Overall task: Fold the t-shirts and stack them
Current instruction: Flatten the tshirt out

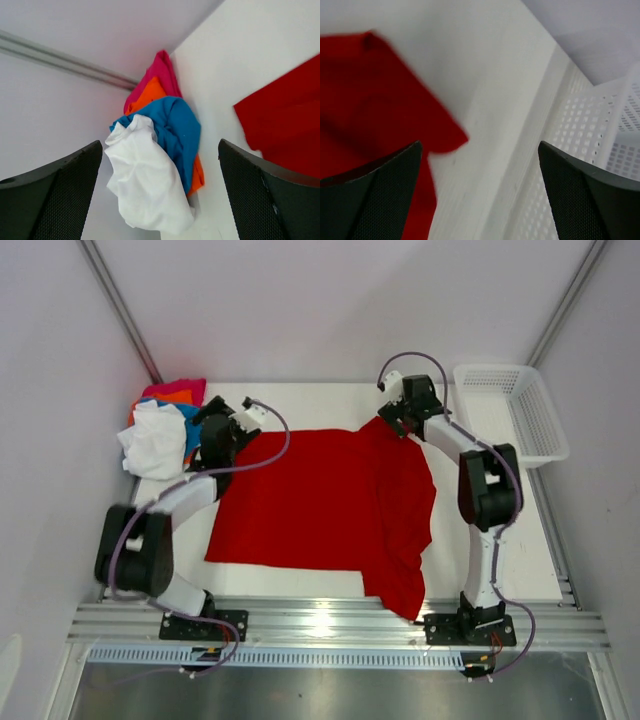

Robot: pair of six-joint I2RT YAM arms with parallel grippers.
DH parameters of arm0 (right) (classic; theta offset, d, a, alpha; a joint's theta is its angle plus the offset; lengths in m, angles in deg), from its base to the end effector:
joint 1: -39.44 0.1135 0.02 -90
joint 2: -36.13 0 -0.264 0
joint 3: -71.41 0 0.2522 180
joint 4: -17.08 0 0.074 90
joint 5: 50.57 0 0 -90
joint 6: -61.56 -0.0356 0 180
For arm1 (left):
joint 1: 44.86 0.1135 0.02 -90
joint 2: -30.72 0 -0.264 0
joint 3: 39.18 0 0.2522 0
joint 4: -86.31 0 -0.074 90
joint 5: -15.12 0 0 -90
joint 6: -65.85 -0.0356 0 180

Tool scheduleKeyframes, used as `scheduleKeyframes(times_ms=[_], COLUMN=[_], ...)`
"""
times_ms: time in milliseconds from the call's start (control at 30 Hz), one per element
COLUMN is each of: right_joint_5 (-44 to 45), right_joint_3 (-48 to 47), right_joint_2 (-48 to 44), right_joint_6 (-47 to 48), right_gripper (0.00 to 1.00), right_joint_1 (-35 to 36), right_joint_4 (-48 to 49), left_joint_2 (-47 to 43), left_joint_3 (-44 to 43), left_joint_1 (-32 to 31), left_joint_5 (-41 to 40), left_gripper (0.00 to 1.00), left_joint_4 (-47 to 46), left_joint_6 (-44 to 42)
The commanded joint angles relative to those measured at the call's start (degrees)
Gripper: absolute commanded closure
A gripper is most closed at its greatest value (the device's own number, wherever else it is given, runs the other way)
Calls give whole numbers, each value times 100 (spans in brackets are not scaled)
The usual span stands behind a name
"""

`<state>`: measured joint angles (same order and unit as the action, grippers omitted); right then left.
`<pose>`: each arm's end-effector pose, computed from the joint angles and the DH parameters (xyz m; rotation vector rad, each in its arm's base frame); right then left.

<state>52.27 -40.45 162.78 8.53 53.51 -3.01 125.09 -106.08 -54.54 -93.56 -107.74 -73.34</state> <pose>0.4972 0.1165 0.1988 -0.8301 2.0383 -0.4699 0.3653 -0.0507 0.2354 0.6988 1.7264 0.7788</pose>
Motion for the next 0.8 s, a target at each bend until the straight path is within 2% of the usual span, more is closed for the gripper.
scheduleKeyframes(times_ms=[0, 33, 100, 133, 233, 267, 367, 533, 700, 767], right_joint_5=[-915, -950, -1011, -1099, -977, -846, -642, -1046, -994, -1151], right_joint_3=[1035, 1404, 2299, 2505, 3418, 3656, 4237, 4913, 5406, 5346], right_joint_2=[-1919, -2229, -2740, -3116, -3636, -3726, -3849, -4113, -4446, -4570], right_joint_6=[98, 369, 486, 521, 635, 732, 646, 478, 434, 241], right_gripper=[1, 1, 1, 3, 5, 5, 6, 5, 4, 3], right_joint_1=[639, 1050, 1474, 1877, 2494, 2931, 3530, 4147, 4613, 4684], right_joint_4=[-1327, -1362, -1555, -1695, -1942, -1960, -2240, -2461, -2610, -3020], left_joint_2=[-1814, -2060, -2781, -2905, -3003, -3012, -3021, -3064, -3284, -3529], left_joint_3=[743, 1057, 1472, 1613, 2104, 2315, 2878, 3459, 3908, 4013], left_joint_1=[-613, -1041, -1474, -1885, -2406, -2495, -2838, -3277, -3322, -3322], left_joint_5=[1041, 1024, 1042, 937, 655, 655, 646, 681, 629, 532], left_gripper=[1, 1, 1, 1, 1, 1, 1, 1, 1, 1], left_joint_4=[695, 820, 1162, 1538, 1841, 1884, 1867, 1806, 2051, 2323], left_joint_6=[191, -27, -213, -362, -713, -776, -987, -1181, -1119, -988])
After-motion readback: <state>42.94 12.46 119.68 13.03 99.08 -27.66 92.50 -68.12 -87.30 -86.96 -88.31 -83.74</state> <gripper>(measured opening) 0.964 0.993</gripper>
